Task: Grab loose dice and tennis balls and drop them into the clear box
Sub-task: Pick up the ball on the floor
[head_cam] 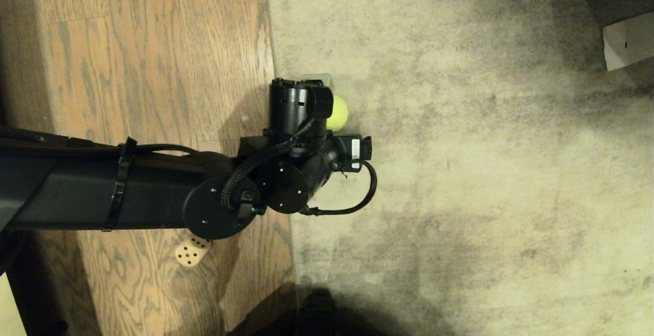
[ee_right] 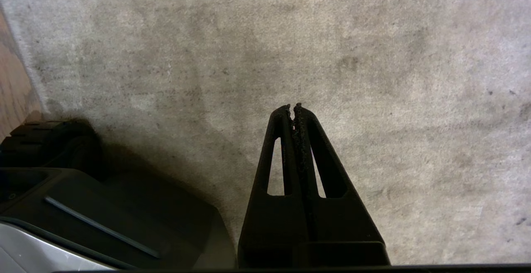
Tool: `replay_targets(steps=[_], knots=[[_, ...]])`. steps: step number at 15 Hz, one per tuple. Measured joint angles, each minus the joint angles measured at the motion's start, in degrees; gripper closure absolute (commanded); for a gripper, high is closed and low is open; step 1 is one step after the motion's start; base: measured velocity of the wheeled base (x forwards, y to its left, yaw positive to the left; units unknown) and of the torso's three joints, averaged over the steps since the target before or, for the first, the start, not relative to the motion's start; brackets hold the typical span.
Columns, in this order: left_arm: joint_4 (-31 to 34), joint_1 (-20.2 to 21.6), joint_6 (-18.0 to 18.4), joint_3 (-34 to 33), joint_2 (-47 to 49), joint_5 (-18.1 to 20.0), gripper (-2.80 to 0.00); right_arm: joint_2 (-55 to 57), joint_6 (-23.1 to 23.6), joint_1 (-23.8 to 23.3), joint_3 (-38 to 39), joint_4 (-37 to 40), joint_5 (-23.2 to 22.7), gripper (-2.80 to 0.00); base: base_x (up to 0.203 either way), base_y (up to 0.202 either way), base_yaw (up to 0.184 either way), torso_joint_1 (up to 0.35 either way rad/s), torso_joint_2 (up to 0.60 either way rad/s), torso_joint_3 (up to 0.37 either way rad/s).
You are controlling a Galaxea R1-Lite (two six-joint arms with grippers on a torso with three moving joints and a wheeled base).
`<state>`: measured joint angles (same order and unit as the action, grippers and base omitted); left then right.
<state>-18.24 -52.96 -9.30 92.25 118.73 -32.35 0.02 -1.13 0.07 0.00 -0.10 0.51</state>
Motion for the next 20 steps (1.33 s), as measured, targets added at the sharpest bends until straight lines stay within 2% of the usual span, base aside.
replay_targets(steps=[2, 6, 13, 20], knots=[[-0.2, 0.7, 0.4, 0.2, 0.6, -0.1, -2.8, 0.0, 0.0, 0.0, 0.0, 0.0, 0.0, 0.0, 0.0, 0.0, 0.0, 0.0, 0.0, 0.0], [-4.8, 1.5, 0.8, 1.6, 1.8, -0.2, -2.8, 0.0, 0.0, 0.0, 0.0, 0.0, 0.0, 0.0, 0.0, 0.0, 0.0, 0.0, 0.0, 0.0], [-6.2, 1.6, 3.3, 3.1, 3.0, -0.6, -2.8, 0.0, 0.0, 0.0, 0.0, 0.0, 0.0, 0.0, 0.0, 0.0, 0.0, 0.0, 0.0, 0.0], [-6.5, 2.4, 4.8, 7.2, 5.3, -0.7, -2.8, 0.0, 0.0, 0.0, 0.0, 0.0, 0.0, 0.0, 0.0, 0.0, 0.0, 0.0, 0.0, 0.0]])
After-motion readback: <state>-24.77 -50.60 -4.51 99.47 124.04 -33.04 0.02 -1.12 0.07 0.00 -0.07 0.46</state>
